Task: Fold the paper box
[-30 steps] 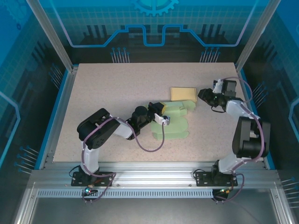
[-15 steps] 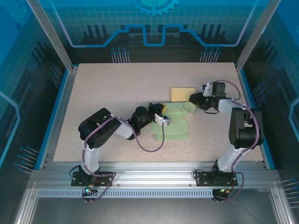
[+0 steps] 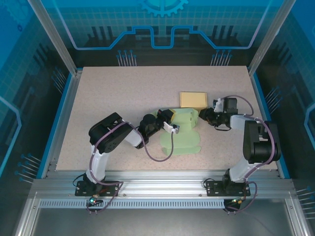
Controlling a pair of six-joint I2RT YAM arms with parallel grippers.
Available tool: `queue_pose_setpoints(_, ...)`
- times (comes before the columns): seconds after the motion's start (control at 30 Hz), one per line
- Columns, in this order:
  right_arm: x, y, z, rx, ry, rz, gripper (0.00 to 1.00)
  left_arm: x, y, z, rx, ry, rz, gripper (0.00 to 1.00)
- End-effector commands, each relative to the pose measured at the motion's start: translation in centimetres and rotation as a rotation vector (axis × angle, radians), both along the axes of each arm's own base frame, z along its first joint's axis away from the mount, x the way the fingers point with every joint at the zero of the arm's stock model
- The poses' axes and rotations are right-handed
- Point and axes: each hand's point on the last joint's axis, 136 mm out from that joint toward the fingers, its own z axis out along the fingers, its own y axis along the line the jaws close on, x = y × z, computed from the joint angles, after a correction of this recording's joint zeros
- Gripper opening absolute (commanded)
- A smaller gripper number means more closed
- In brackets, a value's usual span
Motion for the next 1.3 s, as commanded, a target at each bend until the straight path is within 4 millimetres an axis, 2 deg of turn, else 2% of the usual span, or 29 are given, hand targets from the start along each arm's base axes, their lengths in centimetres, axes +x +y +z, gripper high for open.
queue_pose_setpoints(0.0, 0.0, 1.0, 1.3, 0.046, -0.042, 0.012, 0.38, 0.1, -0.2, -2.1, 0.071, -0.032, -0.004, 0.00)
queue_pose_setpoints(0.3, -1.3, 2.7, 1.6, -0.041, -0.096, 0.090, 0.40, 0.0, -0.4, -1.3, 0.065, -0.073, -0.012, 0.00)
queue_pose_setpoints(0.7, -2.9, 3.3, 2.3, -0.165, -0.162, 0.116, 0.49, -0.2, -0.9, -0.8, 0.059, -0.097, -0.027, 0.00)
queue_pose_setpoints(1.27, -2.6, 4.7, -0.4, -0.353, -0.193, 0.133, 0.55, -0.4, -1.0, -0.7, 0.056, -0.101, -0.032, 0.00)
